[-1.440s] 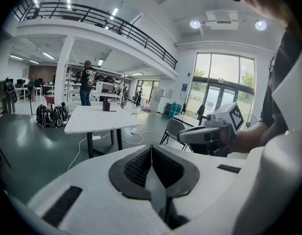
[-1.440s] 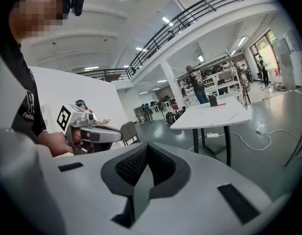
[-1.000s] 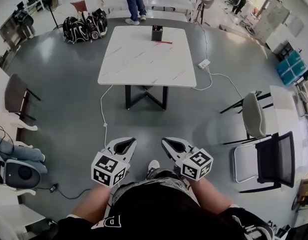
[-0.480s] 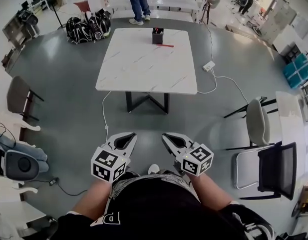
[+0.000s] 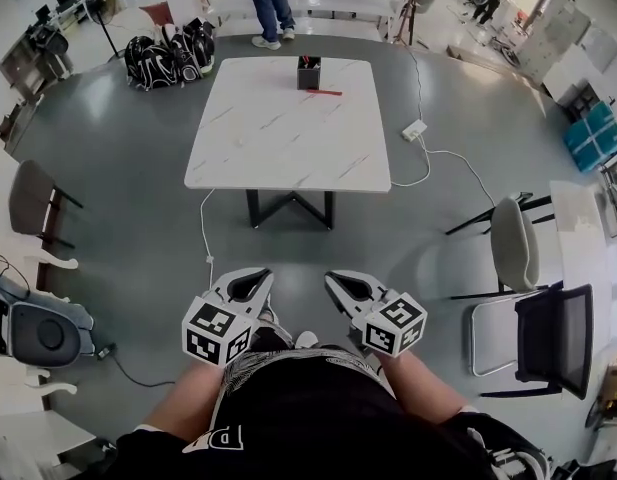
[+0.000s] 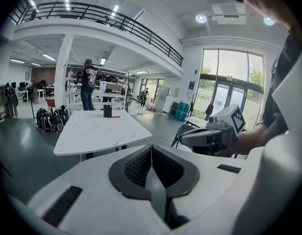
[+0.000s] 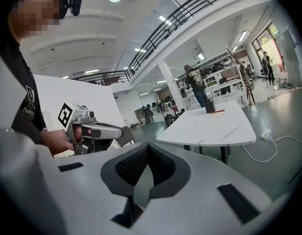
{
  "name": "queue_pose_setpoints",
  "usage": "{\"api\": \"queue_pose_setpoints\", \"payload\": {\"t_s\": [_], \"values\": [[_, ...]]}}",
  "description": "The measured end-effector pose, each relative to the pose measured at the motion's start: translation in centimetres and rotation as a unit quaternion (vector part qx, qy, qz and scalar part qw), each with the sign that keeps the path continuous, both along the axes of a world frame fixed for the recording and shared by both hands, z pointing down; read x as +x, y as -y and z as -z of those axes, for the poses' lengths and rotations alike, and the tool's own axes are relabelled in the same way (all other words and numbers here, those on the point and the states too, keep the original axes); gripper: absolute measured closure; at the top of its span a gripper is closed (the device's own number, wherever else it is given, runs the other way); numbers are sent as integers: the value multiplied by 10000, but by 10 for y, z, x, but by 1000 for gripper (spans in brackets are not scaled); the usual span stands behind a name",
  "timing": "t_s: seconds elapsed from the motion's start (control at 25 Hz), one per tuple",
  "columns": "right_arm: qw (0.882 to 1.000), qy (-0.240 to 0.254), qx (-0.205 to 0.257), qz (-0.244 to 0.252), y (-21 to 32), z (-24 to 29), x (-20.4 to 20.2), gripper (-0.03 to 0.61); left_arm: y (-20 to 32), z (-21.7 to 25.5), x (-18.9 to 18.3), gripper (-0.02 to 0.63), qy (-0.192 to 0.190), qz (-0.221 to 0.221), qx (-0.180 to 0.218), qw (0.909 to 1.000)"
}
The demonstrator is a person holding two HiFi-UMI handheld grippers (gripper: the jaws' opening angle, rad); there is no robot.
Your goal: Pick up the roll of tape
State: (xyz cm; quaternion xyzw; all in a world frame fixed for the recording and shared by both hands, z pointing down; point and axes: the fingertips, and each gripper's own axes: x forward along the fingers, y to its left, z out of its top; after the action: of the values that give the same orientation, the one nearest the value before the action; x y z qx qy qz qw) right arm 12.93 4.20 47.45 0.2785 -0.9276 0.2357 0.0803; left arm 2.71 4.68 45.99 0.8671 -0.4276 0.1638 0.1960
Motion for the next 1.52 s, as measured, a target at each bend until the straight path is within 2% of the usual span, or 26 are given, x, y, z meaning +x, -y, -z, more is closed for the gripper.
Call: {"api": "queue_pose_setpoints", "payload": {"t_s": [0.44,0.68,0.92,1.12,1.52], "values": [[9996,-239,114,-138,48,-3,-13,574,68,0,-6,594,-27,-396,176,9991],[9993,-328,114,-169,89,-5,-35,574,108,-10,-27,594,-51,-476,99,9988],[9988,-415,187,-181,136,-1,-63,574,165,-2,-52,594,-69,-513,237,9984],[9985,-456,199,-231,174,0,-86,574,206,-9,-76,594,7,-563,187,9982],[9970,-537,75,-560,238,-10,-115,574,268,-18,-111,594,26,-746,149,9971]]}}
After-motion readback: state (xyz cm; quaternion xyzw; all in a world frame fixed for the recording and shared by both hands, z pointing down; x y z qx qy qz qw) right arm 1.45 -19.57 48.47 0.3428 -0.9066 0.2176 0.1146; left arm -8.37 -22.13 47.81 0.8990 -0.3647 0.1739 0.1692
